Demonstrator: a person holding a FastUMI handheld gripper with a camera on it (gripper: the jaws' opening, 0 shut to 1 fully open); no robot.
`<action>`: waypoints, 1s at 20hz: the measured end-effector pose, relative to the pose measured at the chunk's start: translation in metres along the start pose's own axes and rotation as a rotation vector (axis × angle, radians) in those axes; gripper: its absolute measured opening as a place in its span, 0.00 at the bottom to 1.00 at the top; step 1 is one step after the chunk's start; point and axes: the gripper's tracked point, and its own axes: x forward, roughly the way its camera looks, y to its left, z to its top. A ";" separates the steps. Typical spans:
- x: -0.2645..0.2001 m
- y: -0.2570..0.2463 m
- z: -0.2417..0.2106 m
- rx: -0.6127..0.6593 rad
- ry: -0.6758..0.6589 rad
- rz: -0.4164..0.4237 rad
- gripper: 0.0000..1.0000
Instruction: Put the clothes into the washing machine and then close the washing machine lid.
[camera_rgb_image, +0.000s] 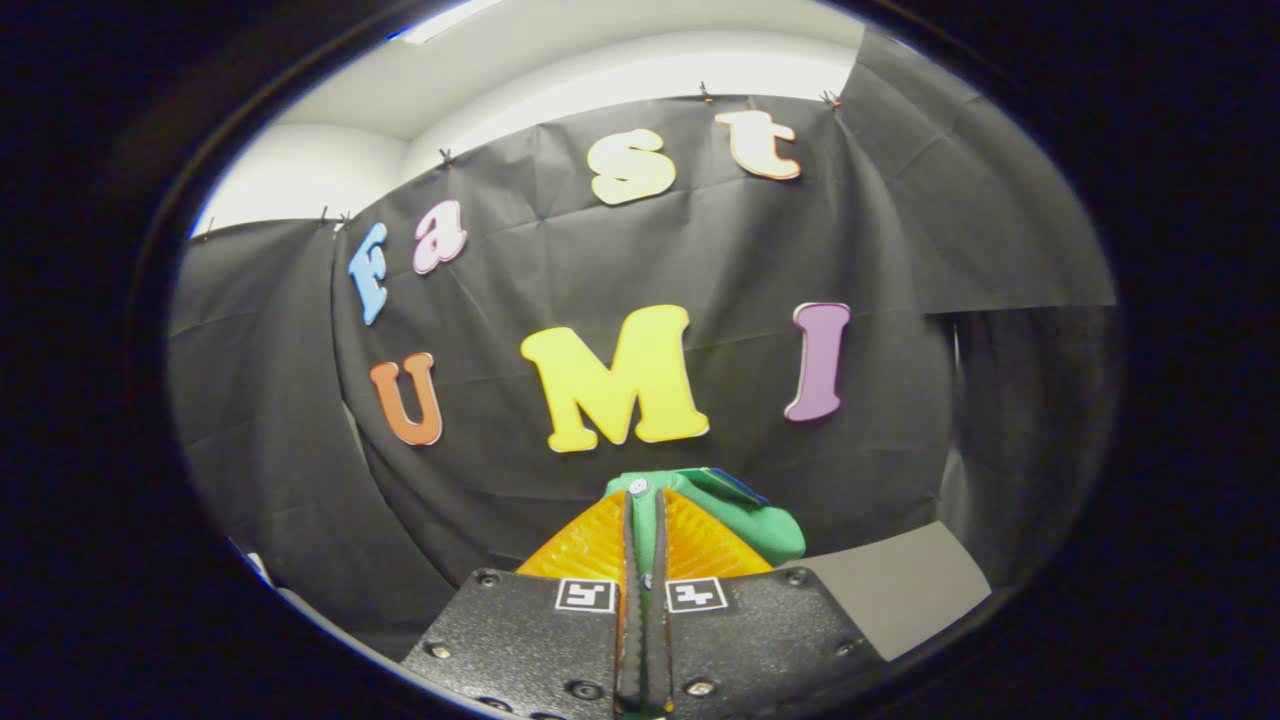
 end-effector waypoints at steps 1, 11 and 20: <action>0.003 0.014 -0.002 0.001 0.002 0.011 0.05; 0.046 0.101 -0.054 0.006 0.070 0.054 0.05; 0.098 0.137 -0.137 -0.020 0.206 0.109 0.05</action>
